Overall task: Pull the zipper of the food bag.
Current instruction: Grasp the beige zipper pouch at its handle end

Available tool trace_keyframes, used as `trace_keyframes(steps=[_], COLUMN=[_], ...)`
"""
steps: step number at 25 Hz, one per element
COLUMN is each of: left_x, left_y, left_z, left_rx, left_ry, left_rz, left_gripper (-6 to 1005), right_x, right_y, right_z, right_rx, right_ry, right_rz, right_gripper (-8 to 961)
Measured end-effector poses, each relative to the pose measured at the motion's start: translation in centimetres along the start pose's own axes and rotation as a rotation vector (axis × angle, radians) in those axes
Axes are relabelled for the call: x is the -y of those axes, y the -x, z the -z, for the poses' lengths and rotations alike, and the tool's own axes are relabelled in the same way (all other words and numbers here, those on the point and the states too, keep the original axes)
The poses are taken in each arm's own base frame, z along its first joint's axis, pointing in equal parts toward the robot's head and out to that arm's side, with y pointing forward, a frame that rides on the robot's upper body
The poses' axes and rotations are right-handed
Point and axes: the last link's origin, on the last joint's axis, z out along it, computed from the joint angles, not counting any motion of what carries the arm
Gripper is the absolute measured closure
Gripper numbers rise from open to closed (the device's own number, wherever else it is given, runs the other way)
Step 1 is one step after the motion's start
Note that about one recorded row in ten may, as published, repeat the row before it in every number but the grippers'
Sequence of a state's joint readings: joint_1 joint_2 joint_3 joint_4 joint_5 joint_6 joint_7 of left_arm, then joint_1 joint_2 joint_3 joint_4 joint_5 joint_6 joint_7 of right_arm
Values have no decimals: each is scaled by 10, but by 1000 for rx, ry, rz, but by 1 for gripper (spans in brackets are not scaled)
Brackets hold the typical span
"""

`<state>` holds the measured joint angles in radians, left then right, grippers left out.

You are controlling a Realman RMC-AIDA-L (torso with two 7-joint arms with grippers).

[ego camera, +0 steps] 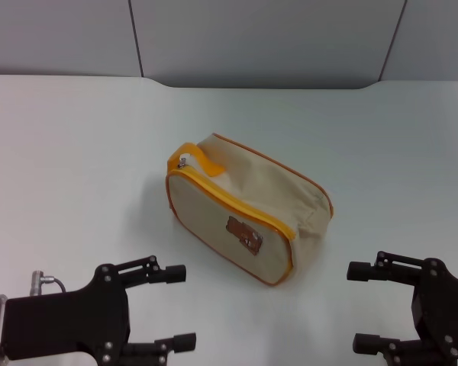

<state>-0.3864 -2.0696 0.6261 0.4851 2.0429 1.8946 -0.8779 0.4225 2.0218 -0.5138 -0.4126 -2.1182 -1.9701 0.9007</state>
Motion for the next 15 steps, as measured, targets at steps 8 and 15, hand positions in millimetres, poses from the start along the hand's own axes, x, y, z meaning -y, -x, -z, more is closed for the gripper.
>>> trace_keyframes(steps=[8, 15], left_x=[17, 79], left_y=[4, 18], left_z=[4, 2], left_rx=[16, 174], left_ry=[-142, -484], left_rz=[-58, -163], left_gripper=[196, 207], right_x=[1, 1], right_y=[-1, -1], right_z=[0, -1], right_rx=[-5, -6], right_ry=[-6, -8], right_rz=[-1, -1], right_gripper=[122, 122])
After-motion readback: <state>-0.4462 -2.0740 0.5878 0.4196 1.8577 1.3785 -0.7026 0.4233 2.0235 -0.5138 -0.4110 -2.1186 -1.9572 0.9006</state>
